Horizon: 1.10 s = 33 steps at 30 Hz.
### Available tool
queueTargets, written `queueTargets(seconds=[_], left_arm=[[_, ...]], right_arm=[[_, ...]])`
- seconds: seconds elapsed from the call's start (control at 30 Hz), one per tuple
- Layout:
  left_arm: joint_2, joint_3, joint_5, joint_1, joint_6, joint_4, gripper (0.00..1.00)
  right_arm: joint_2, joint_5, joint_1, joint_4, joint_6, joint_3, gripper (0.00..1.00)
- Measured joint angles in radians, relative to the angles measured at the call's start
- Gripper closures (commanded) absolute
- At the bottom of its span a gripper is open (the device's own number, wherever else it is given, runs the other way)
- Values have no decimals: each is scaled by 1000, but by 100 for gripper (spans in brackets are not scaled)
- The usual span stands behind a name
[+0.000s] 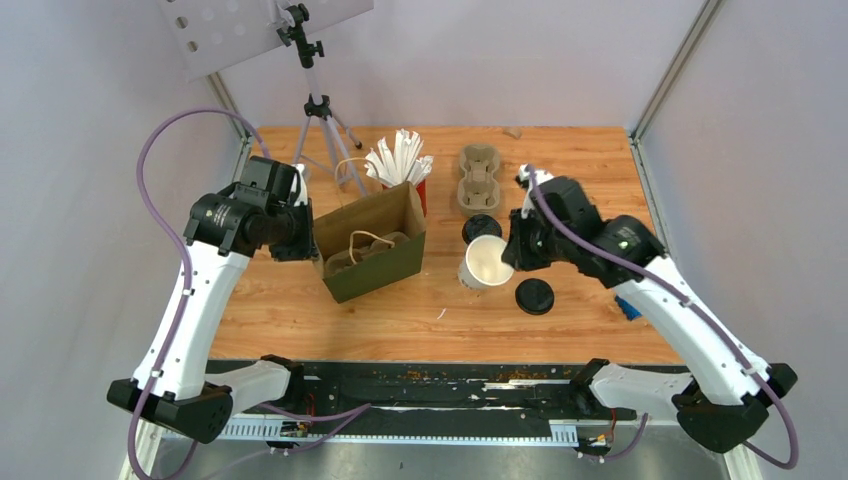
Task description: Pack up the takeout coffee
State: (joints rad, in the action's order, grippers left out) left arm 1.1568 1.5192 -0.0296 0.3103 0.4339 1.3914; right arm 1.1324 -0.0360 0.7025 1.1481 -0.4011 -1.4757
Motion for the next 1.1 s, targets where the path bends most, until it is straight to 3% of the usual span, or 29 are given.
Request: queueTargets(seconds=[0.13, 0.33, 0.53, 0.8, 0.9, 1.0, 1.03, 1.1], left_arm=[[5, 6, 21, -10, -11, -6, 81], [20, 70, 37, -12, -24, -14, 49], [20, 135, 59, -12, -43, -24, 39], [18, 192, 78, -12, -87, -42, 32], [18, 208, 76, -12, -109, -42, 28], [18, 245, 68, -12, -126, -43, 12], [17, 253, 68, -12, -130, -50, 2], [2, 249, 70, -12, -130, -76, 0]], right_arm=[[-1, 2, -1, -51, -10, 226, 98], [12, 23, -6, -168, -24, 439, 87], [15, 31, -12, -255, -42, 535, 84], [27, 15, -34, -311, -54, 573, 54], [24, -29, -52, -270, -68, 536, 39], [11, -78, -92, -249, -80, 510, 26], [9, -90, -108, -244, -84, 509, 18], [9, -115, -145, -230, -89, 509, 8]])
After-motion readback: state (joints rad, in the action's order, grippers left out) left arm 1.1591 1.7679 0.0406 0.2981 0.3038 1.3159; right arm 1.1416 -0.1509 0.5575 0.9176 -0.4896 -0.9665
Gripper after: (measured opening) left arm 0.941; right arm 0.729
